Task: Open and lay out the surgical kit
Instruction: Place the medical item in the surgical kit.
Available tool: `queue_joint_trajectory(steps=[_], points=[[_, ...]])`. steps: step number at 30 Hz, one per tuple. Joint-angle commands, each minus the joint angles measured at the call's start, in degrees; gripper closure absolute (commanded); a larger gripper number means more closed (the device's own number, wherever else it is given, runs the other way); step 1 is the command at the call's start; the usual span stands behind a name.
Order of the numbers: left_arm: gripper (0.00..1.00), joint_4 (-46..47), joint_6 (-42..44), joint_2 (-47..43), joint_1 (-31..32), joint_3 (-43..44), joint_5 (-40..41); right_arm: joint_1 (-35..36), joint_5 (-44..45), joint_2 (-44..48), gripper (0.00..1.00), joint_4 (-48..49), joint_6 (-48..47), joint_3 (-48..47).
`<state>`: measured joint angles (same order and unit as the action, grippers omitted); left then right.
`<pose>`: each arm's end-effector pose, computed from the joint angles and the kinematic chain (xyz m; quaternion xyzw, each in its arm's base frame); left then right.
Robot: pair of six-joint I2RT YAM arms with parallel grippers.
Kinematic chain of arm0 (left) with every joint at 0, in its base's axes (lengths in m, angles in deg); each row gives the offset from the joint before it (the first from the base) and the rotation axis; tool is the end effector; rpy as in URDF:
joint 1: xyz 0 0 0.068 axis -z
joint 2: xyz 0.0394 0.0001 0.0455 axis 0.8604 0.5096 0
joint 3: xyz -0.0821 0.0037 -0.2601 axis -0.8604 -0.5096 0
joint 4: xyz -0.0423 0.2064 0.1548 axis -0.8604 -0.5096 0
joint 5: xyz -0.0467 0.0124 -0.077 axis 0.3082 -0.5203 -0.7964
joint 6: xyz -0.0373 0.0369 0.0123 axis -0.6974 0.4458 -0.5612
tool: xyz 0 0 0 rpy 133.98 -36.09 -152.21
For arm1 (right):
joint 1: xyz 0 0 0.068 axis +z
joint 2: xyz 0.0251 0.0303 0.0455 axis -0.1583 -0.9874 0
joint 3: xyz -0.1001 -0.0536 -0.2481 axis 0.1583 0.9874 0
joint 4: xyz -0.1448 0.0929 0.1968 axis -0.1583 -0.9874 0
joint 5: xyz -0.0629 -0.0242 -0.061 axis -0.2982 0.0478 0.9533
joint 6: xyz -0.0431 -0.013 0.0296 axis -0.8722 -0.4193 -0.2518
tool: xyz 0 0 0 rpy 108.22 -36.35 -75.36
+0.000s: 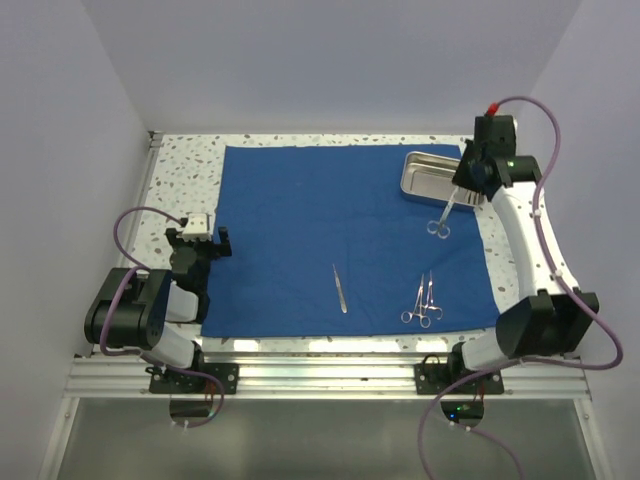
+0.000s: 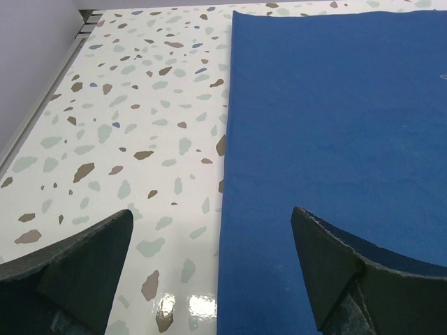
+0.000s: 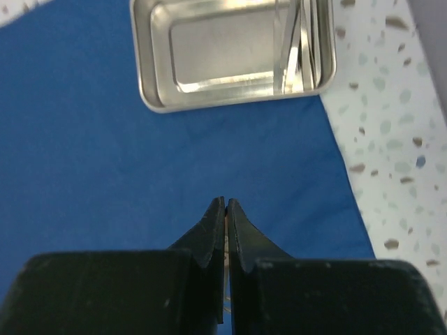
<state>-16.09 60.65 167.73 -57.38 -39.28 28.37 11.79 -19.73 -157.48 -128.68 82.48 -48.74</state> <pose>0.2246 -0.0037 0.1376 -0.0237 0.7419 0.0317 0.6694 0.3289 0.0070 0.3939 0.1882 0.8808 -0.0226 0.4340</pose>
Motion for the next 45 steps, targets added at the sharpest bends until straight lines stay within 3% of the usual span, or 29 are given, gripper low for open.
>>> queue_joint_trajectory(steps=[1, 6, 13, 22, 39, 41, 42, 44, 45], points=[[0.00, 7.6, 1.0, 0.1, 0.4, 0.5, 1.3, 1.0, -3.1, 7.0, 1.00, -5.4, 3.0, 6.8], [0.00, 7.2, 1.0, 0.0, 0.4, 0.5, 1.3, 3.3, -4.1, 16.4, 1.00, -8.5, 4.3, 18.3], [0.00, 6.7, 0.9, -0.4, 0.4, 0.6, 1.2, 5.4, -8.0, 21.1, 1.00, -5.3, 6.2, 30.5], [0.00, 5.2, 0.8, -0.8, 0.3, 0.8, 1.2, 7.7, -10.0, 16.6, 1.00, 4.1, 6.9, 39.2], [0.00, 5.5, 0.7, -0.7, 0.4, 0.8, 1.2, 12.4, -7.5, 7.8, 0.99, 11.6, 6.3, 43.6], [0.00, 5.5, 0.7, -0.7, 0.4, 0.8, 1.3, 12.4, -7.0, 7.6, 0.79, 10.9, 5.4, 42.6], [0.00, 5.5, 0.7, -0.7, 0.4, 0.8, 1.2, 12.4, -6.5, 7.6, 0.44, 9.8, 5.1, 41.9], [0.00, 5.4, 0.7, -0.7, 0.4, 0.7, 1.2, 12.3, -5.5, 7.3, 0.29, 7.9, 4.0, 38.5], [0.00, 5.3, 0.7, -0.8, 0.4, 0.8, 1.3, 12.4, -4.0, 7.2, 0.16, 5.7, 3.6, 36.8]])
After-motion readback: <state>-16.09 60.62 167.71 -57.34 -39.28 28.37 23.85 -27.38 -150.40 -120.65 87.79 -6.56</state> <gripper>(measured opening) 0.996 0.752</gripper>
